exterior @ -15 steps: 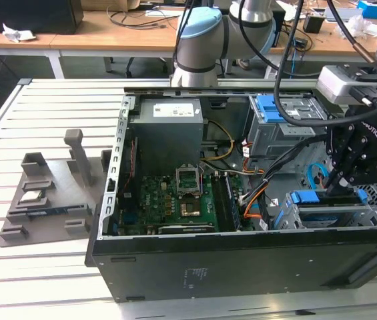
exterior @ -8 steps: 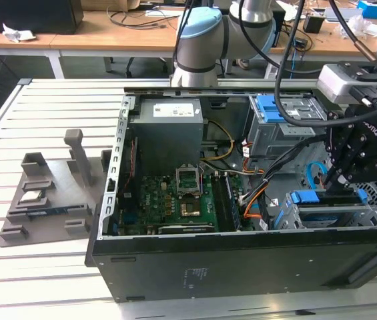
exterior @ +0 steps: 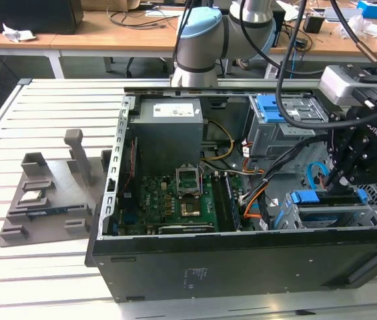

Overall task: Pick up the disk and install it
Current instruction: 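Insert the second disk wire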

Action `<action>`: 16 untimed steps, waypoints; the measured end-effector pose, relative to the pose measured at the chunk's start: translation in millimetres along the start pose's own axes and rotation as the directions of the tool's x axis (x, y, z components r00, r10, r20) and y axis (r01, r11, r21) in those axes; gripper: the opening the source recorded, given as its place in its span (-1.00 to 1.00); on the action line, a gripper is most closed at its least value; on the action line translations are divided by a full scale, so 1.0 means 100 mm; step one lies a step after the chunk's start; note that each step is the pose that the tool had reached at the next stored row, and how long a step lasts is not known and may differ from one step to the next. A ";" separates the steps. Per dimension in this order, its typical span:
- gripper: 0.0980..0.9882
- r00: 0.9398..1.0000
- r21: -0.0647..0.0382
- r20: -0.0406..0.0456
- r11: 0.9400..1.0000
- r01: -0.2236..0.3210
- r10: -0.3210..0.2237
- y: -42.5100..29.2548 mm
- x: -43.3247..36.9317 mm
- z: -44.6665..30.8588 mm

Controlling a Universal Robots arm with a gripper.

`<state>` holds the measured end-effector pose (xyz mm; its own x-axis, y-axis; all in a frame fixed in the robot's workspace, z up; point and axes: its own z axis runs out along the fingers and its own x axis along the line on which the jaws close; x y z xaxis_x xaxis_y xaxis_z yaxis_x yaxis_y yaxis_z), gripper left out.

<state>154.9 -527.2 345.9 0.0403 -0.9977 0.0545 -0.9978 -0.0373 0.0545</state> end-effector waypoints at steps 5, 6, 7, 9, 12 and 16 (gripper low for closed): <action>-0.86 1.000 0.000 0.000 1.000 0.000 0.000 -0.007 0.005 0.030; -0.86 1.000 0.000 0.000 1.000 0.000 0.000 -0.007 0.005 0.036; -0.86 1.000 0.000 0.000 1.000 0.000 0.000 -0.008 0.005 0.044; -0.86 1.000 0.000 0.000 1.000 0.000 0.000 -0.008 0.004 0.053; -0.86 1.000 0.000 0.000 1.000 0.000 0.000 -0.009 0.004 0.063; -0.68 1.000 0.000 0.000 1.000 0.000 0.000 -0.006 0.007 0.008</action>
<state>155.5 -527.9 345.1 0.0403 -0.9977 0.0545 -0.9978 -0.0373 0.0547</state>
